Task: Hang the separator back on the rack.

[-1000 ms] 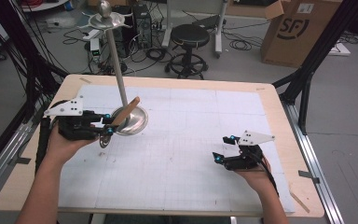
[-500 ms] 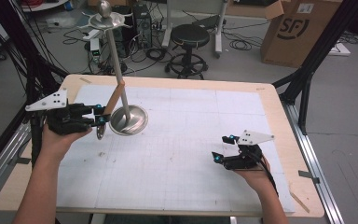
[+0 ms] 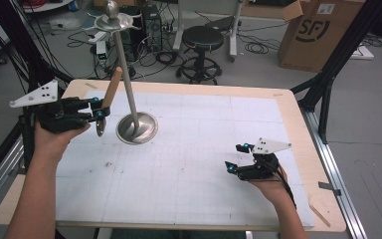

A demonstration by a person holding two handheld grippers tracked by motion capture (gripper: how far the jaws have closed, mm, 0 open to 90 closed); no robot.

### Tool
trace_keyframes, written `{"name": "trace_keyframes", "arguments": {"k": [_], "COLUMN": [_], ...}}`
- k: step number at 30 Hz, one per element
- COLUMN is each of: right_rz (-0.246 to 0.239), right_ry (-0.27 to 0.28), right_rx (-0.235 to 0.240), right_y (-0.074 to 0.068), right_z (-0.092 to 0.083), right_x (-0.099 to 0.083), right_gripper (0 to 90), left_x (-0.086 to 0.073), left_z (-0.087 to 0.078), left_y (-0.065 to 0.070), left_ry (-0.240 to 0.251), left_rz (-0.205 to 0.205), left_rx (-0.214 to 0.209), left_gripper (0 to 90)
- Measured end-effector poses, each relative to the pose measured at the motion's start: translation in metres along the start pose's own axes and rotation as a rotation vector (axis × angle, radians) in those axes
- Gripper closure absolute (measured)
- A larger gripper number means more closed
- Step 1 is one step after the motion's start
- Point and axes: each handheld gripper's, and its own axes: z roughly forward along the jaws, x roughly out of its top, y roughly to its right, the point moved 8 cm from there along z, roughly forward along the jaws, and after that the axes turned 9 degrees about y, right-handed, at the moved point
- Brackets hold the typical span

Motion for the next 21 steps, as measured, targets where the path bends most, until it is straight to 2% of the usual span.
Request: {"name": "trace_keyframes", "arguments": {"k": [12, 14, 21], "right_rz": [-0.001, -0.003, -0.002], "right_ry": [-0.003, -0.002, -0.002], "right_rx": [0.003, 0.002, 0.004], "right_y": [-0.001, -0.001, 0.000], "right_z": [0.001, 0.001, 0.001], "right_x": [0.000, 0.000, 0.000], "right_gripper": [24.1, 24.1, 24.1], "left_x": [0.021, 0.028, 0.048], "left_z": [-0.013, -0.014, -0.022], "left_y": [-0.018, -0.020, -0.033], "left_ry": [-0.005, 0.010, 0.035], "left_rz": [0.002, -0.005, -0.009], "left_rx": [0.008, 0.007, 0.056], "left_gripper": [68.9, 68.9, 68.9]}}
